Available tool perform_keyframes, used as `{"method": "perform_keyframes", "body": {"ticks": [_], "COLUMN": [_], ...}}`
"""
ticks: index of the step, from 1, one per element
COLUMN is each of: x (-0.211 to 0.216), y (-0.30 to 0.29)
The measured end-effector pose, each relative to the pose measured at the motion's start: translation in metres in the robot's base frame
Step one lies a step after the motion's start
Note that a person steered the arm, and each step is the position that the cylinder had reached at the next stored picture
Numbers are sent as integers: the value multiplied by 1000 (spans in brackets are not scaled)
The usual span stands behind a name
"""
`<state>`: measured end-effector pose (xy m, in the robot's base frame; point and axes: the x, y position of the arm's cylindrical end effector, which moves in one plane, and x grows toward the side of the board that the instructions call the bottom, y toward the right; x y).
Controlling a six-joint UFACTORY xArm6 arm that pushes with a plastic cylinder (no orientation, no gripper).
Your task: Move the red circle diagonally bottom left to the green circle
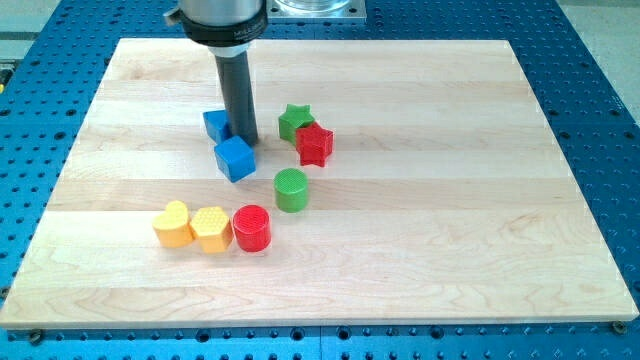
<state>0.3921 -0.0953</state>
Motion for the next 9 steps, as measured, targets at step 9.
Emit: {"method": "perform_keyframes", "body": {"ticks": [9], "x": [156], "y": [-4]}}
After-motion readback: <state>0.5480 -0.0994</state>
